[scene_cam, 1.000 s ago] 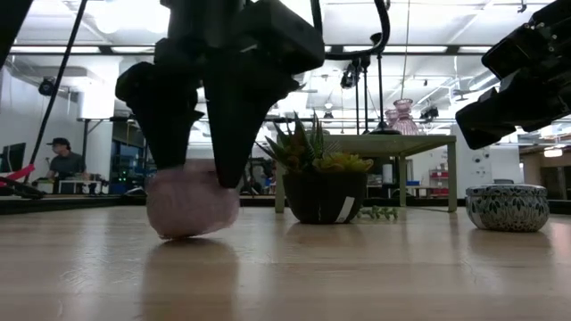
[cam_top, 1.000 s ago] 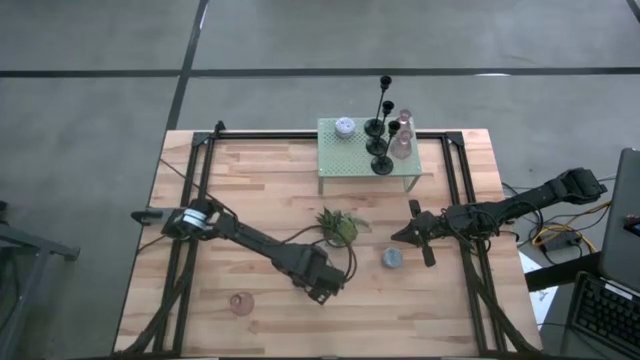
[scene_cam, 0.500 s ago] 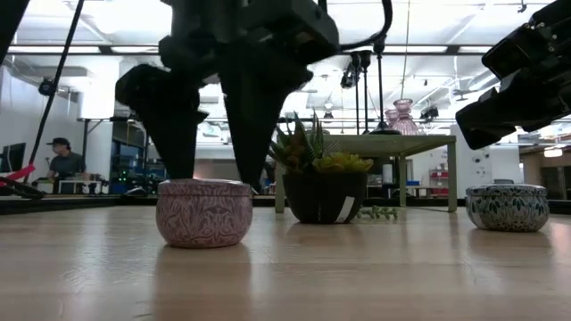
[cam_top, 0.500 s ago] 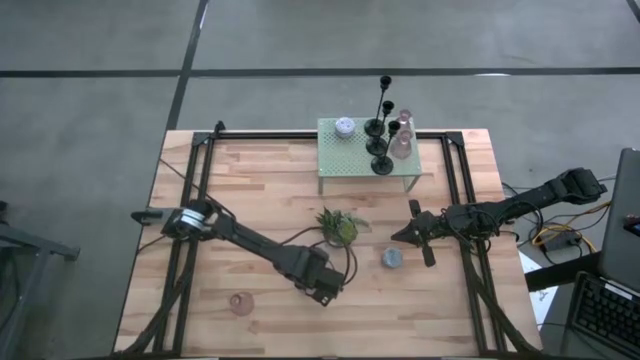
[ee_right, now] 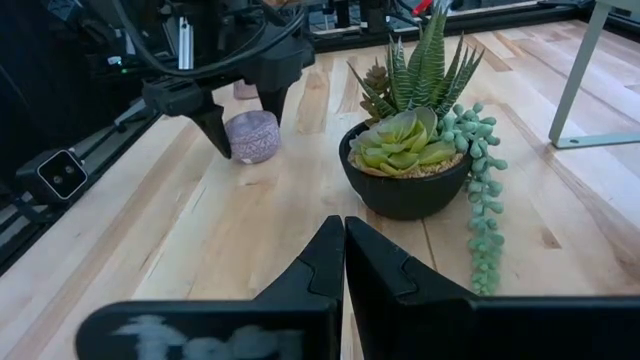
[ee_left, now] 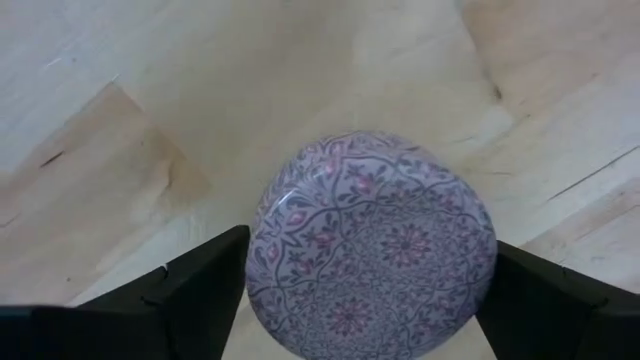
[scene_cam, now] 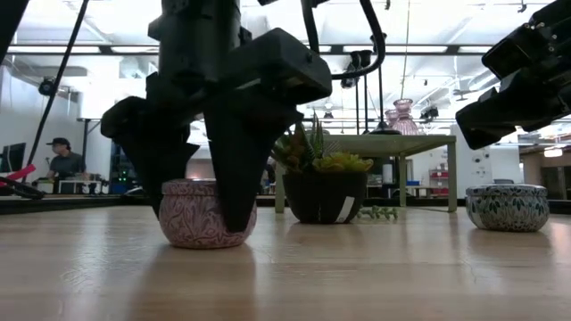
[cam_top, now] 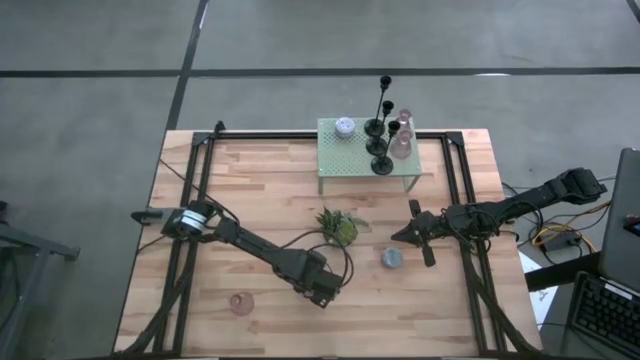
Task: Pick & Place candle stick holders
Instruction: Put the left pink scented candle on the shelf
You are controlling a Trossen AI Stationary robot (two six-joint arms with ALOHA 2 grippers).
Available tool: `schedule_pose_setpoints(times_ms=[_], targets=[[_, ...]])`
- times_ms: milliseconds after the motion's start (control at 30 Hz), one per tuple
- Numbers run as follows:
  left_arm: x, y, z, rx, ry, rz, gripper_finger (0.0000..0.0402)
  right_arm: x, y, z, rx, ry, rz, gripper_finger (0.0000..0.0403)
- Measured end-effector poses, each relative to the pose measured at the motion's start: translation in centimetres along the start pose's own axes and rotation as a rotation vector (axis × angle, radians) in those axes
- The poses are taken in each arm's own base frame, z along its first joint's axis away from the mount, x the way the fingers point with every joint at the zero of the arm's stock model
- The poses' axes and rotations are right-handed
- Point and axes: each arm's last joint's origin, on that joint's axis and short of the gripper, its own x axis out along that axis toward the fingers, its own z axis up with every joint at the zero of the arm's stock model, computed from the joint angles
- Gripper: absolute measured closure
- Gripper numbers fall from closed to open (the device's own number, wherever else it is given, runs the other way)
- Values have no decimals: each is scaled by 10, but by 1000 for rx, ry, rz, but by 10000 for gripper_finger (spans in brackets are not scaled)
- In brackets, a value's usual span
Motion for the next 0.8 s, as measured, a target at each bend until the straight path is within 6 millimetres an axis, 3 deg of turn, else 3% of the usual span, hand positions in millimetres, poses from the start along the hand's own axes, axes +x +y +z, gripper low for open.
schedule_pose_setpoints(times_ms=[200, 467, 633, 800], targets=[[0, 0, 1, 10, -5, 1, 103, 0, 0, 0, 0, 0, 0, 394], [-2, 1, 7, 53, -19, -1, 103, 0, 0, 0, 0, 0, 0, 394], [-4, 3, 22, 80, -65, -10, 96, 0, 0, 0, 0, 0, 0, 394], [1, 15, 39, -7, -41, 9, 96, 0, 0, 0, 0, 0, 0, 394]])
